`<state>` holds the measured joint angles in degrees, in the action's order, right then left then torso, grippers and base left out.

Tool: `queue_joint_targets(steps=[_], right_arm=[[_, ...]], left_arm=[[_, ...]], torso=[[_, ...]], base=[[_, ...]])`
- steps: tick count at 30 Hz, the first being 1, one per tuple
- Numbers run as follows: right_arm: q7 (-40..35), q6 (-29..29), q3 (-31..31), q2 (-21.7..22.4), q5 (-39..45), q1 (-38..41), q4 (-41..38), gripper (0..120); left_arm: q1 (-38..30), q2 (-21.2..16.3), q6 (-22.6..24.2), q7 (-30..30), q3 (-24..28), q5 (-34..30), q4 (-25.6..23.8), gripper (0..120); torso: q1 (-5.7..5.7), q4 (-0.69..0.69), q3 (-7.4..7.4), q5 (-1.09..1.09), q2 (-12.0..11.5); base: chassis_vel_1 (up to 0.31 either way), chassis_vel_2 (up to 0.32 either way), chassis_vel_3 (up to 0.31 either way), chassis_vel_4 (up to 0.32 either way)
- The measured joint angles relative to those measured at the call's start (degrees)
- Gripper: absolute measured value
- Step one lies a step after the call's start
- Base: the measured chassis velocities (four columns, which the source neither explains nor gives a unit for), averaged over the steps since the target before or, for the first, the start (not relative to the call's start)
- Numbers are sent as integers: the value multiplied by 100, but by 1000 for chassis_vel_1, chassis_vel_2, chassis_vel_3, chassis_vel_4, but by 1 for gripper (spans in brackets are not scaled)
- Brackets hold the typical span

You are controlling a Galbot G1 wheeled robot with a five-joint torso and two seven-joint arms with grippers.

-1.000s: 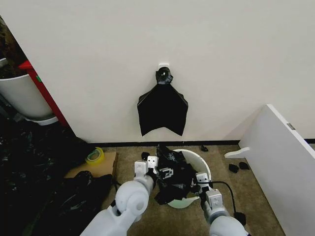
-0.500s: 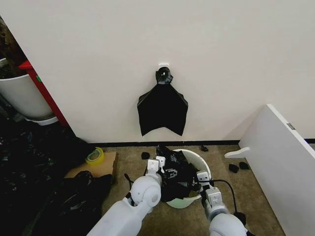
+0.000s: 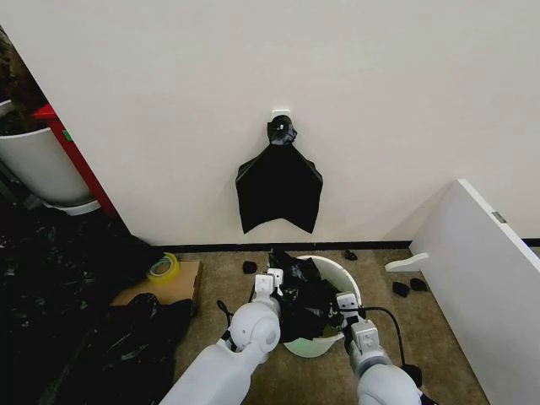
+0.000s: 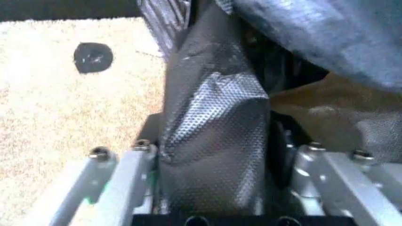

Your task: Place the garbage bag over the trash bin.

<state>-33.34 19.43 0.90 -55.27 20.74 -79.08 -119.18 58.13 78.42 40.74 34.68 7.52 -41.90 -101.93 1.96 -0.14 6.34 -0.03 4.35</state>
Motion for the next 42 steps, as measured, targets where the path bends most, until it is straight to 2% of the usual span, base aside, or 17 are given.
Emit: queue_joint_targets(steps=[1,2,5,6,8,10,12,14,18,21,26,28,29,34,37,41,42], right_arm=[[2,-12,-6,-2,-19,-16,-11,0],[2,-12,-6,-2,-19,-16,-11,0],[6,-35,-15,-8,-78,-56,-15,0],[6,-35,-15,-8,-78,-56,-15,0],[17,-97,-24,-17,-104,-77,-13,0],[115,-402,-44,-36,-143,-87,18,0],[192,-604,-58,-43,-188,-88,53,0],[322,-891,-100,-48,-225,-82,101,0],[421,-1092,-160,-46,-220,-75,109,0],[623,-1433,-381,-6,-146,-69,51,0],[726,-1576,-704,3,95,-33,-27,0],[781,-1602,-984,14,241,-31,-41,0],[781,-1602,-984,14,241,-31,-41,0],[656,-1242,-1330,58,490,-269,-100,0],[636,-1205,-1385,31,637,-456,-194,0],[810,-1441,-1279,-33,626,-698,-319,0],[951,-1646,-1177,-66,508,-780,-329,0]], left_arm=[[6,-25,37,6,-31,-55,-23,36],[6,-25,37,6,-31,-55,-23,36],[32,-125,129,17,-132,-169,-98,23],[32,-125,129,17,-132,-169,-98,23],[76,-207,134,18,-202,-194,-184,13],[177,-344,145,-14,-288,-211,-355,4],[230,-412,144,-49,-327,-210,-454,2],[342,-565,110,-134,-421,-136,-651,2],[430,-715,25,-257,-498,40,-814,2],[586,-1092,-205,-582,-629,483,-1209,2],[749,-1486,-144,-794,-769,559,-1676,2],[905,-1745,-105,-960,-976,571,-2043,2],[905,-1745,-105,-960,-976,571,-2043,2],[1052,-2027,-187,-1035,-1373,521,-2783,2],[1049,-2099,-281,-1041,-1431,403,-3019,2],[971,-2055,-336,-1038,-1497,137,-3134,2],[940,-1986,-342,-1038,-1504,24,-3158,2]], torso=[[0,0,0,0,0],[0,0,0,0,0],[0,-1,0,0,0],[0,-1,0,0,0],[0,-1,1,-1,0],[0,-1,1,-3,0],[0,-2,1,-4,0],[0,-1,1,0,0],[0,0,1,0,0],[0,0,1,0,0],[0,0,1,-1,0],[0,1,1,-1,0],[0,1,1,-1,0],[0,-1,0,1,0],[0,0,0,0,0],[0,-1,0,0,0],[0,-1,0,0,0]], base=[[0,0,0,0],[0,0,0,0],[0,0,0,0],[0,0,0,0],[0,0,0,0],[0,0,0,0],[0,0,0,0],[0,0,0,0],[0,0,0,0],[0,0,0,0],[0,0,0,0],[0,0,0,0],[0,0,0,0],[0,0,0,0],[0,0,0,0],[0,0,0,0],[0,0,0,0]])
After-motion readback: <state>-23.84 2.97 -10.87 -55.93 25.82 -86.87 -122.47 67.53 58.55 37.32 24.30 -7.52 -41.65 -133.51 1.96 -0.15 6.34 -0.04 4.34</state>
